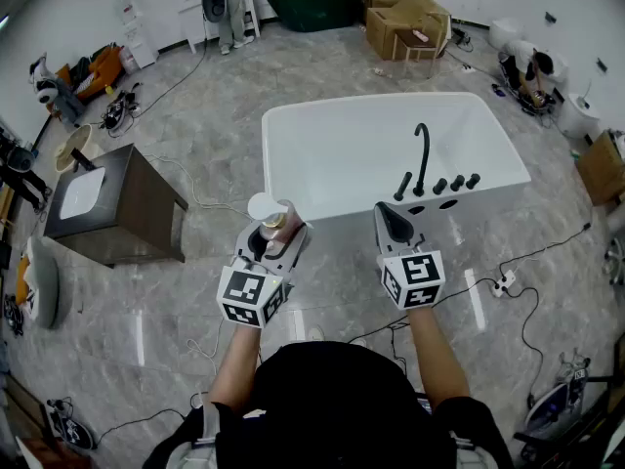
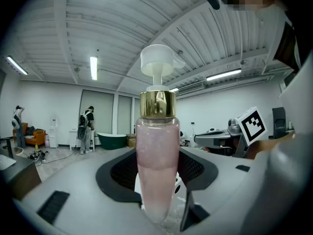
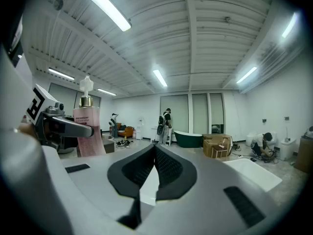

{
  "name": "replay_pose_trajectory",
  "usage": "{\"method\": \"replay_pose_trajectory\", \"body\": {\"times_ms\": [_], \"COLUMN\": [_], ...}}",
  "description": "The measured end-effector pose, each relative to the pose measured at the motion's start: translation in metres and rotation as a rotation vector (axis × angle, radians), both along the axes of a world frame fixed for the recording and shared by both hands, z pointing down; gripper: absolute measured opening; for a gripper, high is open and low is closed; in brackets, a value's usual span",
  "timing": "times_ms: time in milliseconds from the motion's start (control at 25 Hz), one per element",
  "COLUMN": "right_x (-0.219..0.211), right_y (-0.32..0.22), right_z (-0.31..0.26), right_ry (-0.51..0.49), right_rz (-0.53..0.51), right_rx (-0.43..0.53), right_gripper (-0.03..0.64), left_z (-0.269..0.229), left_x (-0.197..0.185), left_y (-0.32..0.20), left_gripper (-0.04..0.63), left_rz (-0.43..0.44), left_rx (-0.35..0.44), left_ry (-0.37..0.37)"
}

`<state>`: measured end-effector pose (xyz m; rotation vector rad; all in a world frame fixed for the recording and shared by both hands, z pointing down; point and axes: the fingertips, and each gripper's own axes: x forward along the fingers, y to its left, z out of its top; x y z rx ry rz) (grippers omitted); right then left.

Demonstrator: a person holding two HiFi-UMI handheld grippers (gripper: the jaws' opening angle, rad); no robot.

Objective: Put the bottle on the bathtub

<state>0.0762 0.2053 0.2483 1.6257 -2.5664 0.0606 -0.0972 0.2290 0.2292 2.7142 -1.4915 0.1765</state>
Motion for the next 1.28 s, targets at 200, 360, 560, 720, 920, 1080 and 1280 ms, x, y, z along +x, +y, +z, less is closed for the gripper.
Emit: {"method": "replay_pose_trajectory", "body": {"times_ms": [200, 360, 560, 720, 920, 1080, 1280], "right_x": [0.010, 0.026, 0.043, 0.046, 0.042, 0.044, 0.039], "right_y": [0.000, 0.007, 0.014, 0.014, 0.000, -0.020, -0.057], "right_z": [0.005, 0.008, 0.020, 0.032, 0.038, 0.044, 0.048], "right_ry": [-0.025, -0.060, -0.054, -0.043, -0.040, -0.037, -0.039], "right_rz": [0.004, -0.006, -0.024, -0.045, -0.063, -0.073, -0.070], "right_rx": [0.000, -0.004, -0.014, -0.037, -0.050, -0.060, -0.073], "right_gripper": [0.023, 0.021, 0.023, 0.023, 0.022, 0.023, 0.023], "left_z": [-0.001, 0.002, 0.009, 0.017, 0.022, 0.026, 0.031], "left_x": [0.009, 0.022, 0.041, 0.049, 0.047, 0.050, 0.043], "left_y": [0.000, 0.007, 0.016, 0.017, 0.004, -0.018, -0.055], "left_gripper": [0.236, 0.236, 0.236, 0.236, 0.236, 0.236, 0.236], "left_rz": [-0.011, -0.024, -0.035, -0.045, -0.059, -0.072, -0.088], "left_rx": [-0.016, -0.016, -0.002, -0.016, -0.024, -0.028, -0.028], "left_ry": [0.018, 0.017, 0.004, -0.001, 0.005, 0.013, 0.021]}}
